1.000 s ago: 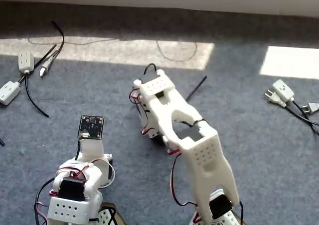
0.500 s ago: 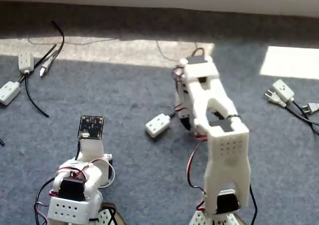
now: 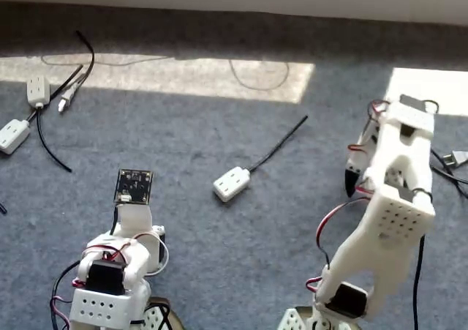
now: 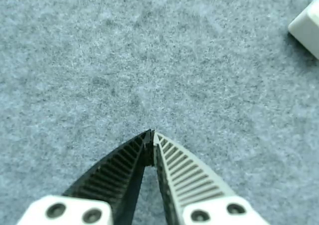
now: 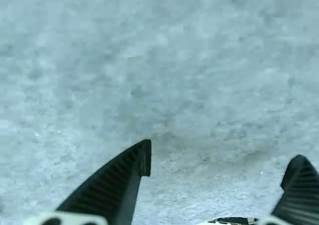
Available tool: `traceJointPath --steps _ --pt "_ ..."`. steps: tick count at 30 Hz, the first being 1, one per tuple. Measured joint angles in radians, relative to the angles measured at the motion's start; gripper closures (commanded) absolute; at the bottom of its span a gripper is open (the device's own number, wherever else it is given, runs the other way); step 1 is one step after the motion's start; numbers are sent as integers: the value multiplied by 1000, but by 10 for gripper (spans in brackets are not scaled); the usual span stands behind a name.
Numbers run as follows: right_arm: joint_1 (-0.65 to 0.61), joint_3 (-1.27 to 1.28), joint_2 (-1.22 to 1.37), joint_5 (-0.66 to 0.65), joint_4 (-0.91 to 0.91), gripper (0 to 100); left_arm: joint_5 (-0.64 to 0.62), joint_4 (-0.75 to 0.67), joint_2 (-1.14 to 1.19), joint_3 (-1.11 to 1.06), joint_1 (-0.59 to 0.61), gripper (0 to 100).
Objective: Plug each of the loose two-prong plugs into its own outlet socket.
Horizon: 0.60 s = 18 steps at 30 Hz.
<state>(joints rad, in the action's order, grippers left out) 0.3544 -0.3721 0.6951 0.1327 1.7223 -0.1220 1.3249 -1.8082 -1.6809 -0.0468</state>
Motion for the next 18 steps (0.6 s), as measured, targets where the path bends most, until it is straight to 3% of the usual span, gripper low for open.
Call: traceJointPath --steps 6,13,18 --pt "49 107 -236 -21 0 601 0 0 0 0 0 993" --pt "49 288 -761 -44 0 601 0 0 0 0 0 993" --pt "48 532 -1083 -146 -17 601 0 0 0 0 0 993"
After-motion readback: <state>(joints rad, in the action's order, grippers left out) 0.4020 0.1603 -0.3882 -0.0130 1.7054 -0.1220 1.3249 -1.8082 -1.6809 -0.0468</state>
